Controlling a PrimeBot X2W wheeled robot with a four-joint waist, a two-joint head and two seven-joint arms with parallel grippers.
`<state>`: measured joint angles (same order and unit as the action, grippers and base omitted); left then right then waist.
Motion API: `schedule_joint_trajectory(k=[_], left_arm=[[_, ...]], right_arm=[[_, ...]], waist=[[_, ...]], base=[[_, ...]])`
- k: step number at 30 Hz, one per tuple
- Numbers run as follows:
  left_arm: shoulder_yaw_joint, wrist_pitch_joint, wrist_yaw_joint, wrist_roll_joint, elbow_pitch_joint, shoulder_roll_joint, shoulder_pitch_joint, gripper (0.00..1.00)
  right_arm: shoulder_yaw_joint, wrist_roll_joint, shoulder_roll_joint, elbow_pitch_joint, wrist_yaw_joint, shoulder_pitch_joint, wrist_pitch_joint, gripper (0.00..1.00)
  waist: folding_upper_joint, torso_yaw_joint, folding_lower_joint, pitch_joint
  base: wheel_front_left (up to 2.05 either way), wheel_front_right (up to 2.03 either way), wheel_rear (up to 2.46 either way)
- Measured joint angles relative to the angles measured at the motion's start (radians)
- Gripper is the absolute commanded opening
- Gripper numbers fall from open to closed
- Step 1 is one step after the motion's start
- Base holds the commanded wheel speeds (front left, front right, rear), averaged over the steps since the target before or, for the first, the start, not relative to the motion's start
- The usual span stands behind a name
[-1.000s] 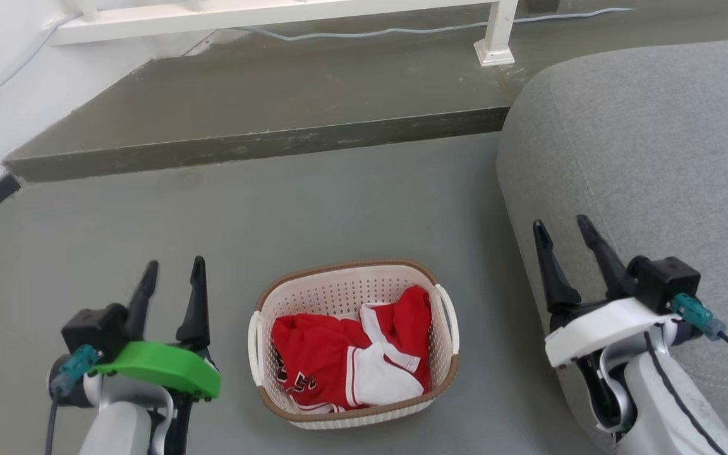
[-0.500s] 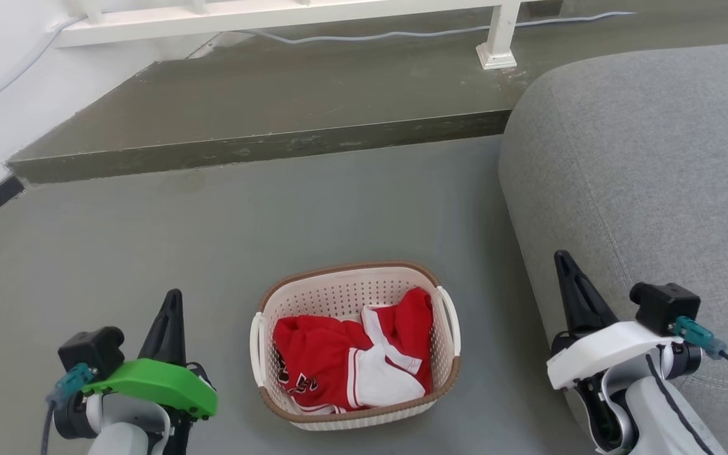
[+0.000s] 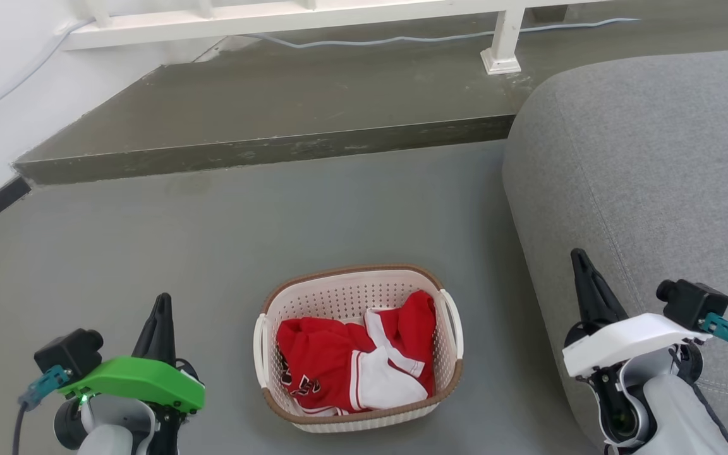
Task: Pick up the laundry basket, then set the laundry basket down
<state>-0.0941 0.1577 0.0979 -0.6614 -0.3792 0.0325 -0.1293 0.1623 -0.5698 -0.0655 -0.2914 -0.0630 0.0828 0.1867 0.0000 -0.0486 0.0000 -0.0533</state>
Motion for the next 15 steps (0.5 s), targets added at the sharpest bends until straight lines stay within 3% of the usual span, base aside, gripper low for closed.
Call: schedule_joint_trajectory(k=[15], left_arm=[[0.032,-0.048,0.003,-0.149,0.010,0.000,0.000,0.00]], right_arm=[[-0.047,-0.175,0.003,0.003,-0.007,0.000,-0.046,0.00]], waist=[[0.0000,0.009,0.0000,0.008]], base=[[0.00,0.00,0.00]])
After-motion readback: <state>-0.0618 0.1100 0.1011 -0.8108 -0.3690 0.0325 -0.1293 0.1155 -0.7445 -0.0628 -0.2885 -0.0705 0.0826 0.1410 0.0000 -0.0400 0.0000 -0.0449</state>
